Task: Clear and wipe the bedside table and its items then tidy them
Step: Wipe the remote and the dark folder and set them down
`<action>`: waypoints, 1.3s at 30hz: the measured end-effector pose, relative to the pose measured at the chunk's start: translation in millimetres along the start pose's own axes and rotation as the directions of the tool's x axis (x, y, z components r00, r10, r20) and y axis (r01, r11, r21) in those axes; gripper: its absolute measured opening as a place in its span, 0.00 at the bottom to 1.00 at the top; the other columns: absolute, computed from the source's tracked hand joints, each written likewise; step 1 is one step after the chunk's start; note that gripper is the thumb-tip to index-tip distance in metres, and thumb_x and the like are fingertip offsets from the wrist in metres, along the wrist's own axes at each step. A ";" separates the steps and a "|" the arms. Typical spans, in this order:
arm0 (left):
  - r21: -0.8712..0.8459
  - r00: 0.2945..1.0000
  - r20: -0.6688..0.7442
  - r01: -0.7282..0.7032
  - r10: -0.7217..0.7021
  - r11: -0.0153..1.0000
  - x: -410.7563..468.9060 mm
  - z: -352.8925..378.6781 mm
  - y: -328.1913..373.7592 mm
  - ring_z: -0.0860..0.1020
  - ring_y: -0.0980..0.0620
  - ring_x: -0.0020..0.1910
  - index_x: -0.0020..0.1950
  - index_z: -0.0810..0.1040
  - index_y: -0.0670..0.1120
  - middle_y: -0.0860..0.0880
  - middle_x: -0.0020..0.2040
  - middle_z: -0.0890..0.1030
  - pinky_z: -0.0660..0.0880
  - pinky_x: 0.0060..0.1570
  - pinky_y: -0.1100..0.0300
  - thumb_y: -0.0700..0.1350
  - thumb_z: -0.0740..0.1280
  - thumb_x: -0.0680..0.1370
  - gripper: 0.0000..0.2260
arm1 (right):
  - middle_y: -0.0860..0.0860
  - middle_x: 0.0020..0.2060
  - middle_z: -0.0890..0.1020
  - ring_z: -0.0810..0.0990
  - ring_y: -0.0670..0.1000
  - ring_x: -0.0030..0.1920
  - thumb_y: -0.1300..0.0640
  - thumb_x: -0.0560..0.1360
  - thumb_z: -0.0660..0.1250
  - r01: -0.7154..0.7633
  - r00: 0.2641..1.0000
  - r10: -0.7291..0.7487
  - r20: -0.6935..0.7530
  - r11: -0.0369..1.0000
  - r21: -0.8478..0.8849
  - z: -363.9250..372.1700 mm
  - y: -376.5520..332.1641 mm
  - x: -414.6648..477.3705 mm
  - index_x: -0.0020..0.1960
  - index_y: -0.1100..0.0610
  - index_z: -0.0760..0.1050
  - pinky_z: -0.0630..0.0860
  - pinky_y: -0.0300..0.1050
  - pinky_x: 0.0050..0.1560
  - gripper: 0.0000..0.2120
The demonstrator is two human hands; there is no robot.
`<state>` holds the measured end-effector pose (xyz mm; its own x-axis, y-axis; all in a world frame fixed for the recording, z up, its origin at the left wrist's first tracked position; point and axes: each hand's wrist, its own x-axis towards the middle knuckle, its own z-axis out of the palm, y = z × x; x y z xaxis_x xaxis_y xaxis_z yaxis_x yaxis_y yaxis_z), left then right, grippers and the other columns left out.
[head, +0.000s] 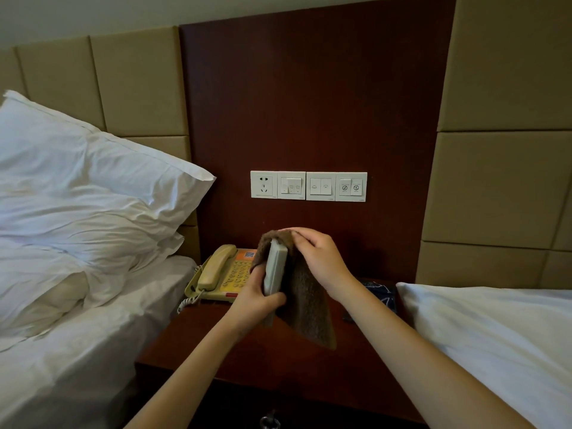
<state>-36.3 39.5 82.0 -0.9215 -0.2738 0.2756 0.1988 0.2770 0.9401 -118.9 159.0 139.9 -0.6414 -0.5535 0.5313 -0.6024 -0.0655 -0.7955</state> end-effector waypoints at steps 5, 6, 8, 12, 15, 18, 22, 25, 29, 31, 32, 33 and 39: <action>0.040 0.988 -0.051 -0.144 0.145 0.989 0.2 2.8 -7.0 0.74 0.51 0.53 0.61 0.63 0.65 0.50 0.55 0.73 0.77 0.48 0.58 0.43 0.66 0.67 0.28 | 0.47 0.47 0.81 0.79 0.44 0.51 0.56 0.82 0.56 -0.027 0.972 0.079 -0.222 0.974 0.226 -16.3 -9.2 3.5 0.50 0.48 0.78 0.74 0.38 0.52 0.12; 0.050 0.988 -0.060 -0.140 0.143 0.989 1.1 2.7 -8.5 0.74 0.51 0.52 0.63 0.63 0.64 0.50 0.54 0.73 0.76 0.46 0.60 0.43 0.66 0.66 0.28 | 0.45 0.47 0.81 0.79 0.43 0.51 0.56 0.82 0.56 0.004 0.971 0.040 -0.234 0.983 0.185 -18.2 -10.7 4.4 0.51 0.49 0.78 0.73 0.36 0.52 0.12; 0.055 0.988 -0.073 -0.130 0.134 0.990 4.0 3.2 -10.0 0.74 0.51 0.51 0.66 0.63 0.58 0.49 0.54 0.73 0.73 0.44 0.63 0.44 0.65 0.66 0.30 | 0.44 0.48 0.81 0.78 0.39 0.51 0.58 0.82 0.57 0.069 0.976 -0.054 -0.213 0.995 0.065 -16.3 -13.4 3.4 0.54 0.52 0.78 0.72 0.31 0.51 0.12; 0.064 0.988 -0.058 -0.136 0.140 0.989 7.6 7.4 -7.5 0.76 0.48 0.48 0.66 0.64 0.55 0.45 0.53 0.74 0.76 0.42 0.61 0.43 0.66 0.66 0.29 | 0.47 0.53 0.81 0.76 0.37 0.54 0.58 0.81 0.59 0.180 0.982 -0.188 -0.037 0.972 -0.149 0.9 -13.0 -6.2 0.59 0.57 0.79 0.69 0.24 0.54 0.12; 0.019 0.989 -0.052 -0.135 0.136 0.991 9.8 6.3 -8.8 0.79 0.49 0.49 0.67 0.65 0.53 0.45 0.54 0.76 0.79 0.43 0.60 0.42 0.66 0.67 0.28 | 0.49 0.60 0.79 0.72 0.37 0.60 0.59 0.81 0.60 0.233 0.971 -0.241 -0.012 0.950 -0.208 9.1 -5.5 -16.2 0.62 0.58 0.78 0.65 0.23 0.60 0.14; 0.045 0.989 -0.028 -0.143 0.144 0.989 10.1 3.3 -17.1 0.79 0.52 0.52 0.67 0.66 0.53 0.47 0.56 0.77 0.78 0.47 0.60 0.47 0.69 0.67 0.29 | 0.49 0.62 0.79 0.71 0.36 0.61 0.60 0.81 0.59 0.265 0.961 -0.277 -0.016 0.935 -0.237 13.1 4.4 -26.0 0.62 0.58 0.78 0.65 0.28 0.64 0.14; 0.028 0.998 0.022 -0.062 0.061 0.998 3.7 12.7 -18.2 0.79 0.49 0.49 0.56 0.65 0.64 0.47 0.53 0.76 0.78 0.43 0.59 0.44 0.66 0.66 0.24 | 0.48 0.60 0.79 0.73 0.41 0.62 0.57 0.81 0.58 0.159 0.986 -0.164 -0.004 0.962 -0.220 7.9 18.6 -24.0 0.63 0.56 0.77 0.68 0.31 0.62 0.14; 0.110 0.996 0.089 0.017 -0.027 0.994 4.5 19.1 -20.2 0.76 0.52 0.47 0.57 0.63 0.62 0.49 0.52 0.73 0.76 0.40 0.62 0.43 0.67 0.67 0.25 | 0.47 0.59 0.78 0.73 0.40 0.58 0.56 0.82 0.56 -0.065 0.998 0.059 -0.035 0.979 -0.192 -5.5 33.5 -15.7 0.65 0.57 0.76 0.67 0.29 0.55 0.15; 0.072 0.954 0.160 0.246 -0.255 0.966 25.0 18.8 -32.7 0.77 0.49 0.44 0.65 0.60 0.53 0.46 0.51 0.74 0.75 0.39 0.60 0.40 0.67 0.73 0.25 | 0.44 0.50 0.77 0.74 0.41 0.53 0.56 0.82 0.56 -0.216 0.969 0.196 -0.152 0.968 -0.129 -23.3 65.2 -23.8 0.63 0.57 0.76 0.67 0.25 0.46 0.15; 0.073 0.936 0.111 0.328 -0.334 0.942 38.0 17.8 -46.0 0.76 0.49 0.40 0.68 0.58 0.47 0.44 0.47 0.76 0.75 0.37 0.58 0.39 0.64 0.76 0.24 | 0.46 0.50 0.78 0.76 0.45 0.54 0.56 0.82 0.56 -0.250 0.950 0.216 -0.225 0.958 -0.136 -32.3 82.3 -30.3 0.61 0.58 0.77 0.69 0.31 0.52 0.14; 0.041 0.917 0.102 0.383 -0.385 0.923 44.3 17.9 -52.7 0.76 0.49 0.38 0.69 0.57 0.46 0.43 0.46 0.76 0.75 0.34 0.58 0.40 0.64 0.76 0.24 | 0.47 0.51 0.79 0.77 0.47 0.56 0.56 0.82 0.56 -0.264 0.940 0.219 -0.262 0.953 -0.151 -36.9 88.6 -32.7 0.61 0.58 0.77 0.70 0.35 0.54 0.14; 0.012 0.897 0.105 0.432 -0.430 0.902 49.4 18.3 -58.3 0.76 0.49 0.37 0.69 0.57 0.45 0.42 0.45 0.75 0.75 0.33 0.58 0.41 0.64 0.77 0.24 | 0.48 0.52 0.80 0.77 0.48 0.57 0.56 0.82 0.56 -0.278 0.929 0.223 -0.295 0.947 -0.162 -41.2 94.2 -35.1 0.61 0.58 0.77 0.69 0.36 0.56 0.14; 0.147 0.838 0.113 0.517 -0.534 0.843 68.9 20.8 -81.8 0.79 0.47 0.45 0.65 0.69 0.40 0.42 0.50 0.79 0.77 0.43 0.56 0.48 0.59 0.81 0.16 | 0.53 0.53 0.82 0.79 0.50 0.53 0.55 0.82 0.57 -0.294 0.939 0.204 -0.277 0.895 -0.336 -57.7 116.0 -49.9 0.63 0.58 0.77 0.73 0.38 0.50 0.15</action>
<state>-123.0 17.1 19.9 -0.9161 -0.2737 -0.2931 -0.3577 0.2270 0.9058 -184.1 226.9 37.8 -0.8571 -0.3026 0.4169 -0.5099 0.3831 -0.7702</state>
